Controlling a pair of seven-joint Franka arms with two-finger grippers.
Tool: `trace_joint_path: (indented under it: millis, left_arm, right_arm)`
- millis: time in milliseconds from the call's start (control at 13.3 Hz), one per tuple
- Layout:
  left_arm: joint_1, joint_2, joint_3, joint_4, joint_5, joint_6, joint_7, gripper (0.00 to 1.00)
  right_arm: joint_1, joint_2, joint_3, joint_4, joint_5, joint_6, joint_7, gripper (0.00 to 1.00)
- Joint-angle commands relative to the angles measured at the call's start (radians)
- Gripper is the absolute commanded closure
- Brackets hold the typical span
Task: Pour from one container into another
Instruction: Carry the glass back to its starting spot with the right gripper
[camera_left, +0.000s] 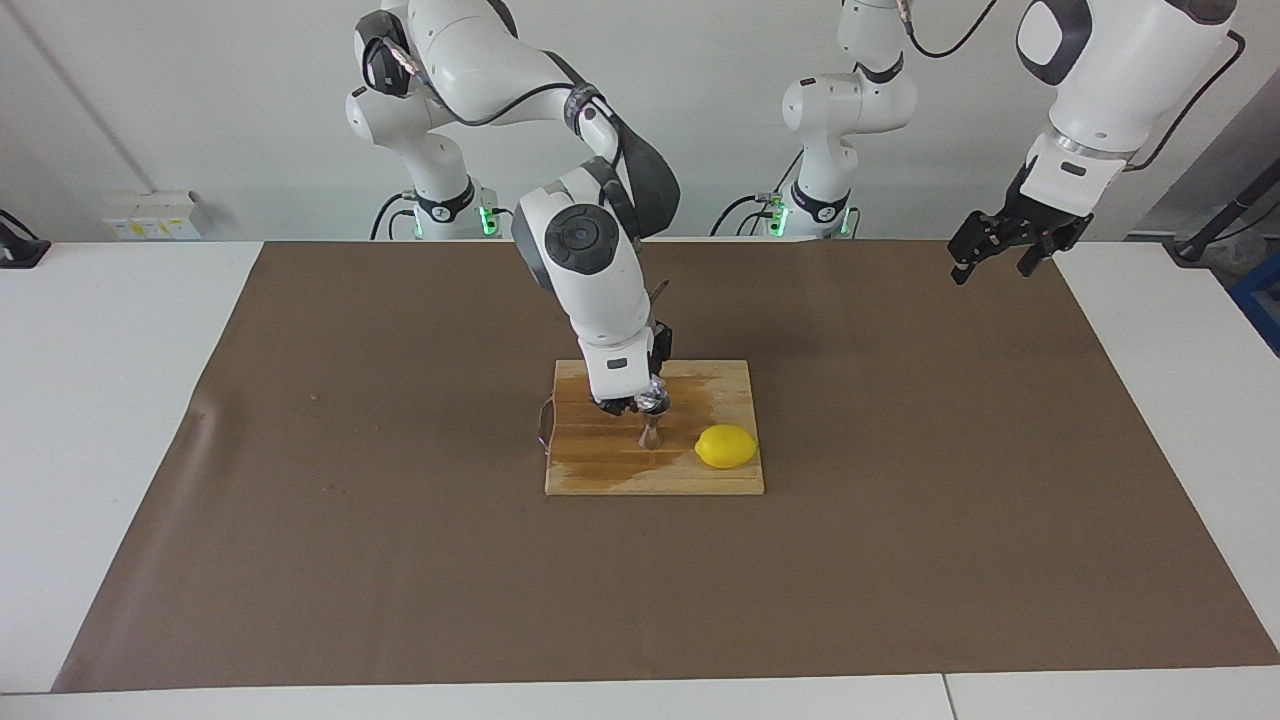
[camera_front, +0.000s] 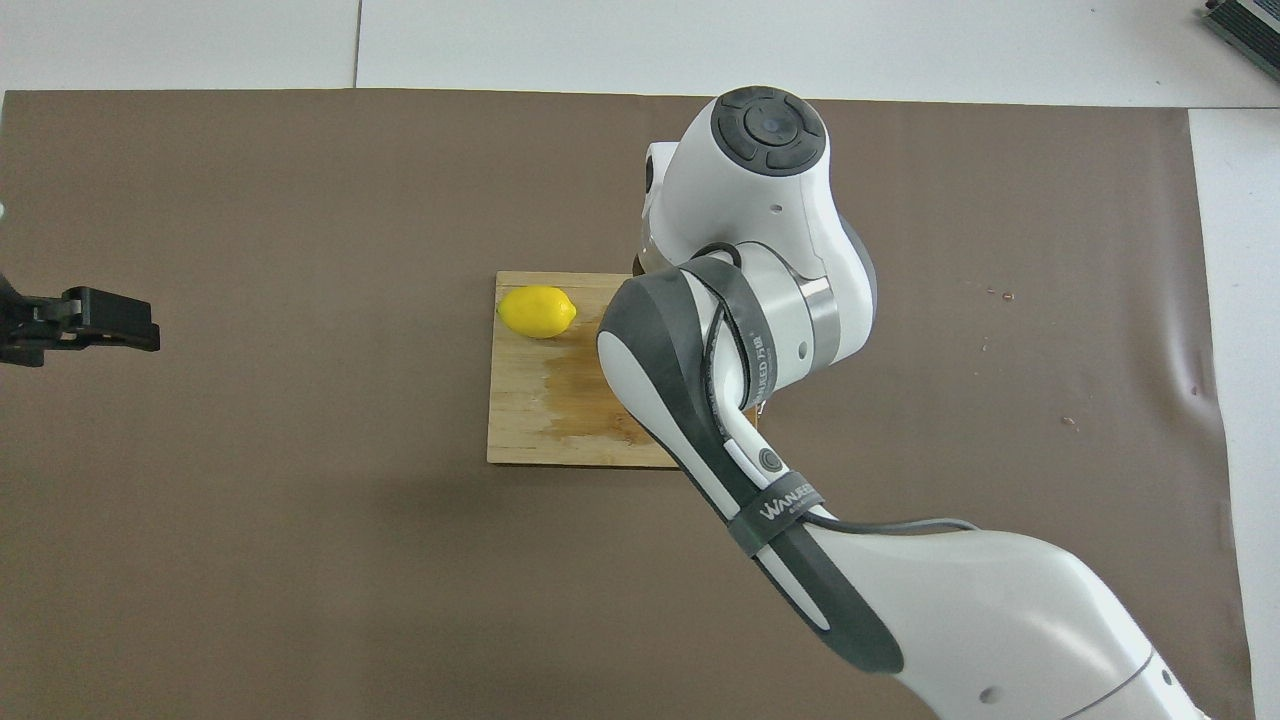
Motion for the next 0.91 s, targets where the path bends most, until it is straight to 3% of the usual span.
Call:
trace_joint_path:
  millis: [0,151,302,528,830]
  left_arm:
    - [0.009,-0.018,-0.001,-0.021,-0.012,0.007,0.012,0.00]
    - [0.009,-0.018,-0.001,-0.021,-0.012,0.007,0.012,0.00]
    - [0.009,-0.018,-0.001,-0.021,-0.012,0.007,0.012,0.00]
    - [0.009,-0.018,-0.001,-0.022,-0.012,0.006,0.012,0.00]
    - [0.009,-0.018,-0.001,-0.022,-0.012,0.007,0.012,0.00]
  right_arm:
    - [0.000,0.018,0.006,0.039,-0.030,-0.011,0.030,1.00]
    - [-0.014,0.001,0.010,0.050,0.001,-0.013,0.016,1.00]
    - [-0.059,-0.051,0.012,0.038,0.111,-0.016,-0.068,1.00]
    - [-0.128,-0.128,0.014,-0.042,0.203,-0.019,-0.213,1.00]
    - [-0.291,-0.182,0.014,-0.139,0.346,-0.010,-0.567,1.00]
